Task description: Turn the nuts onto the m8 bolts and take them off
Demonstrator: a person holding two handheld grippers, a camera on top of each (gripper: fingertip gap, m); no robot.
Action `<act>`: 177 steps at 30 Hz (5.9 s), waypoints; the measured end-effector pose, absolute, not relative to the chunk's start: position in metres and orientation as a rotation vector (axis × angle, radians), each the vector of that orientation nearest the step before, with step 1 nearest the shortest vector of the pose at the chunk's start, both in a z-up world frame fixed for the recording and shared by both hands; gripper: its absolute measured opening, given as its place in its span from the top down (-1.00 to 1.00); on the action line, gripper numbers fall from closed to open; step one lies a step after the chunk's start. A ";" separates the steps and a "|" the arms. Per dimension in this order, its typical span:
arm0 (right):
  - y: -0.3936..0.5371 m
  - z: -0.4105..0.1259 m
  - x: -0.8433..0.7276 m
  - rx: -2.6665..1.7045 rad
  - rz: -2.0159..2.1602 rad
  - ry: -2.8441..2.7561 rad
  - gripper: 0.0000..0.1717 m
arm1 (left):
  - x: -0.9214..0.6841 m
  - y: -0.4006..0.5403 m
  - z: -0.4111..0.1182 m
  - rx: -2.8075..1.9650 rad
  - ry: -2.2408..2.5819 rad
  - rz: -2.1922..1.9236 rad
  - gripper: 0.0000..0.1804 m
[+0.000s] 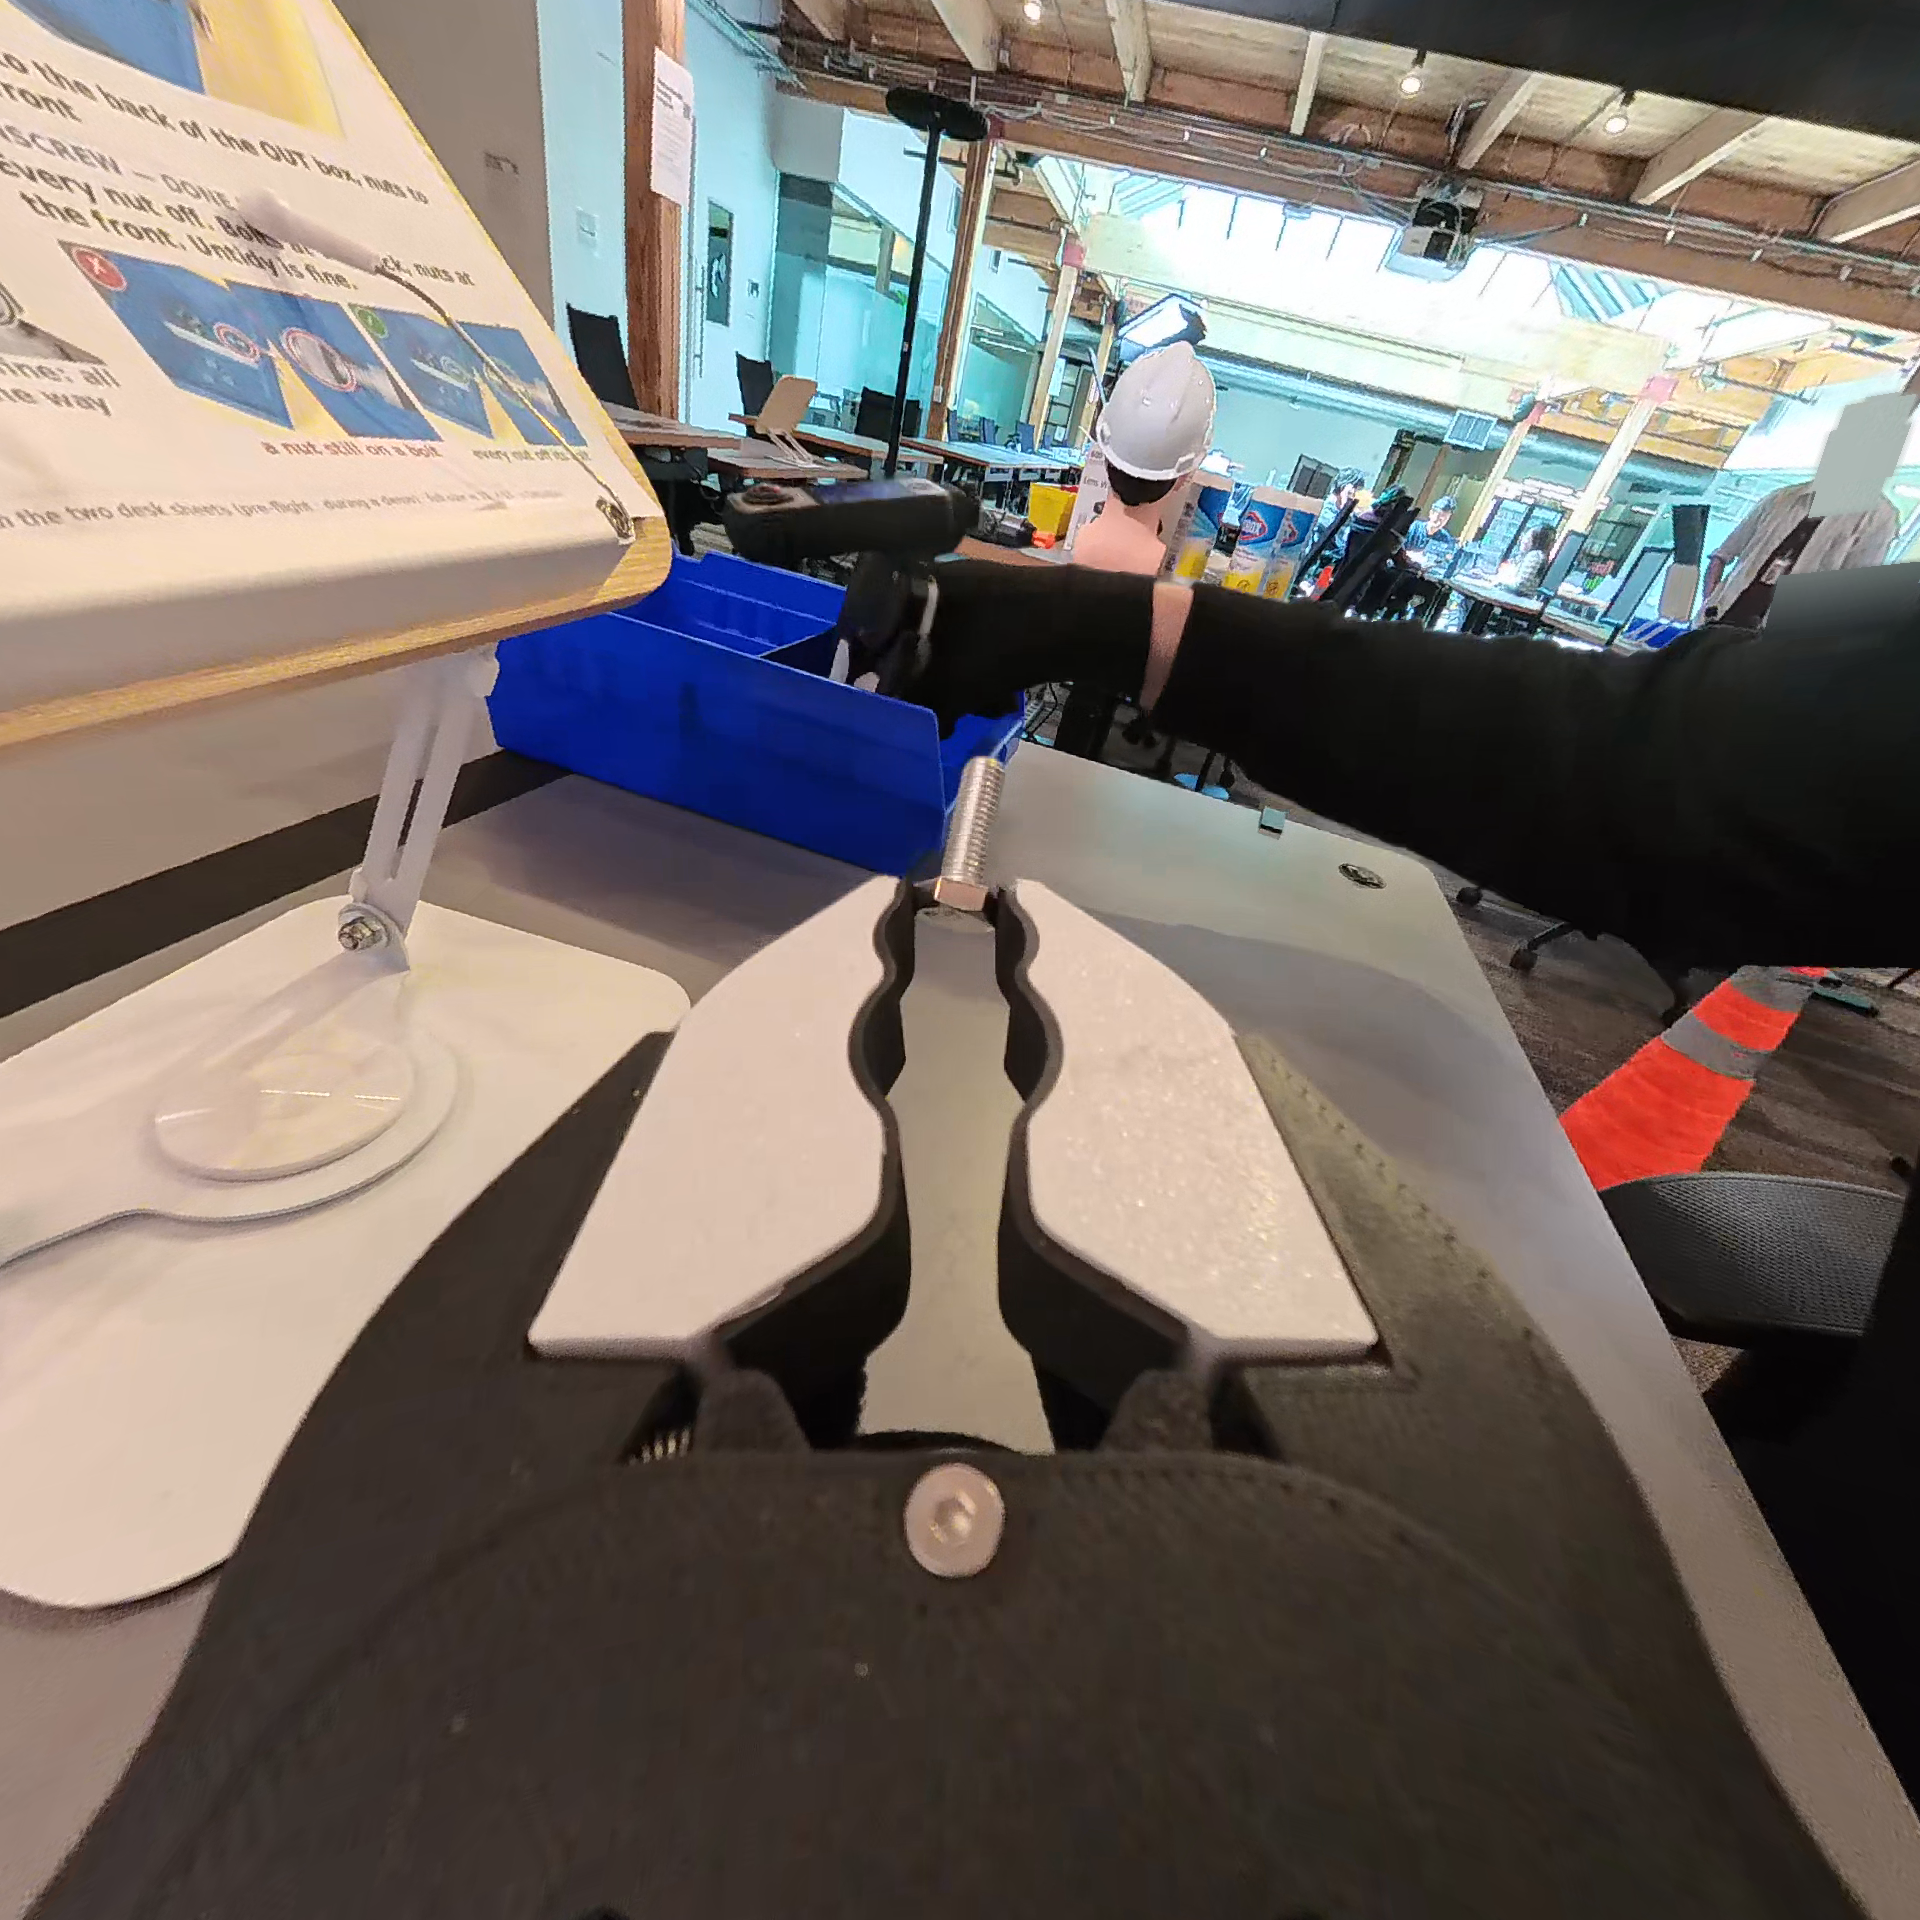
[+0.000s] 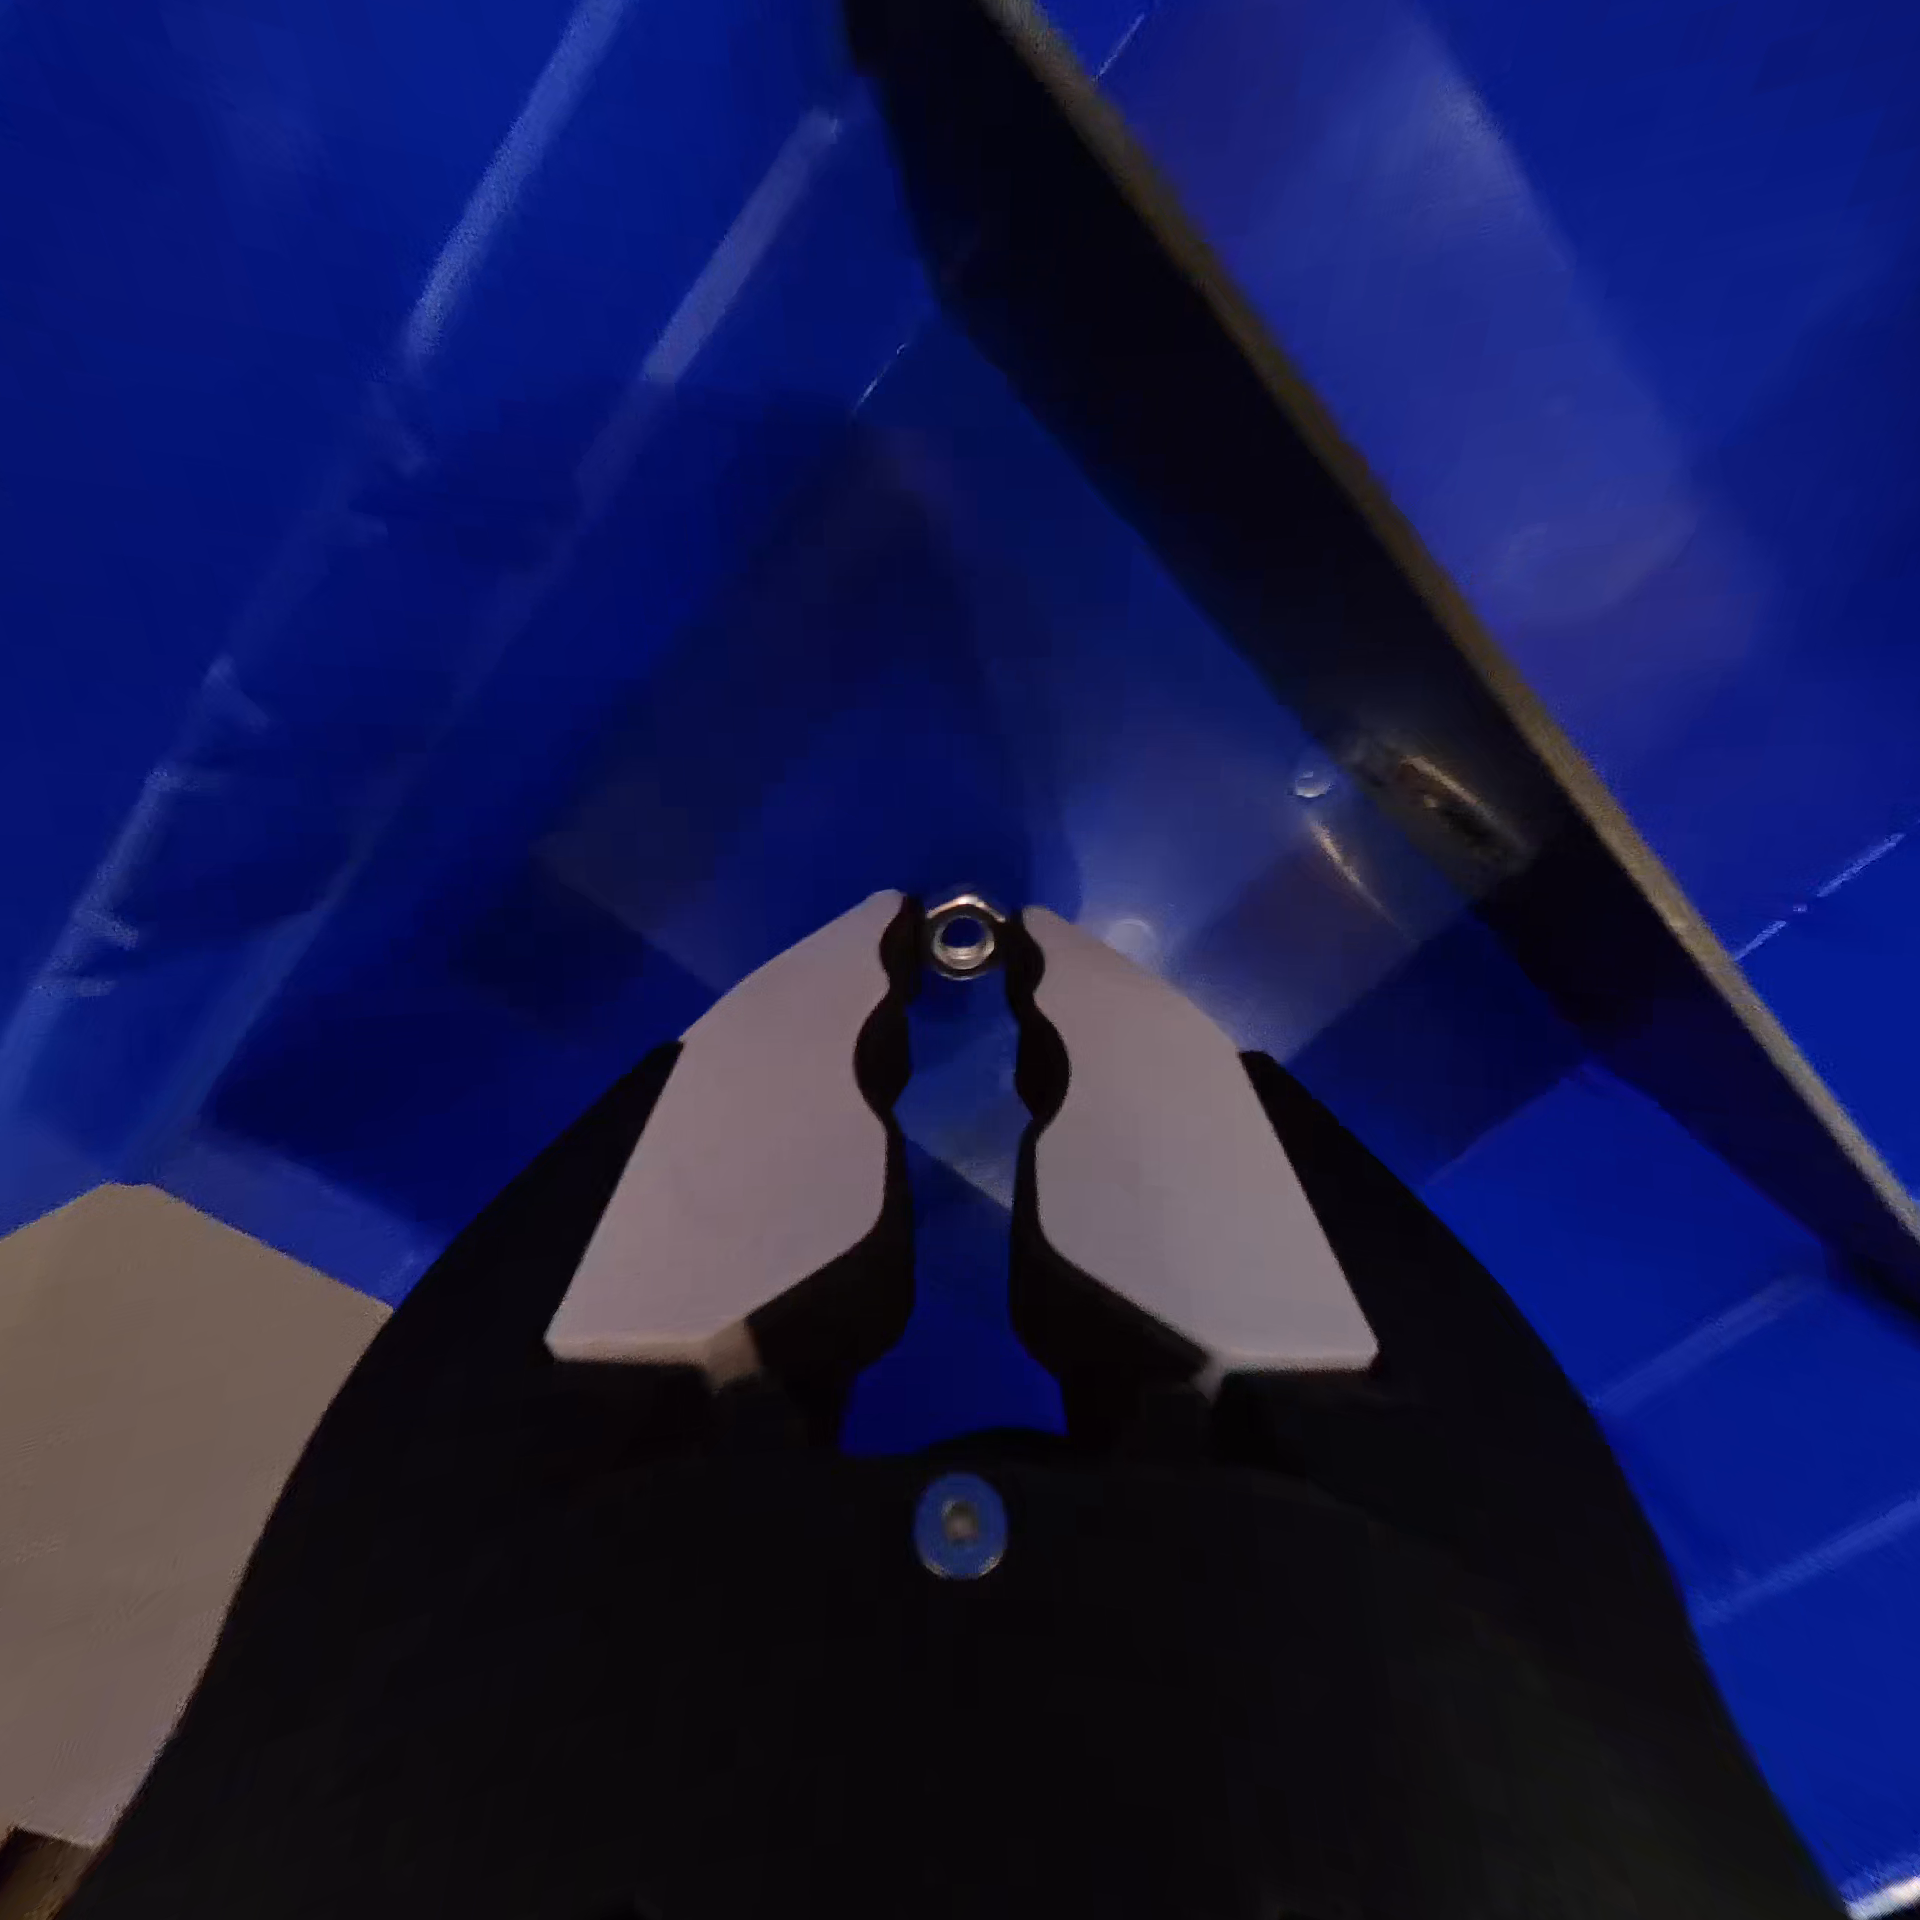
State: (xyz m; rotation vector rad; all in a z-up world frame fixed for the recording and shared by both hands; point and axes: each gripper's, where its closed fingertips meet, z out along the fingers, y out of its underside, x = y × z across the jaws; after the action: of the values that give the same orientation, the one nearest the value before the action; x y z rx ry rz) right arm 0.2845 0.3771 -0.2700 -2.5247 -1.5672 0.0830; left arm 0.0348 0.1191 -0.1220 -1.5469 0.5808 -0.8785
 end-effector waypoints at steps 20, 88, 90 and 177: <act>0.108 -0.037 0.077 -1.164 1.477 -1.295 0.55 | 0.072 0.100 -0.058 -1.193 0.442 -1.288 0.84; 0.141 -0.182 0.017 -1.529 1.012 -1.320 1.00 | -0.126 0.079 -0.159 -1.776 0.184 -0.228 1.00; 0.139 -0.199 0.010 -1.534 0.968 -1.383 1.00 | -0.147 0.079 -0.159 -1.797 0.109 -0.177 1.00; 0.090 -0.068 0.002 -1.203 1.532 -1.137 0.83 | 0.014 0.100 -0.082 -1.503 0.340 -0.112 0.92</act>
State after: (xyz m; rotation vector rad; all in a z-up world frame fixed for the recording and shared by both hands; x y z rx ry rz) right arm 0.0019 0.0900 -0.0678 -1.2034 -1.1372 1.5321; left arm 0.0140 0.1004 -0.0825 -1.5030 0.3403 -0.1115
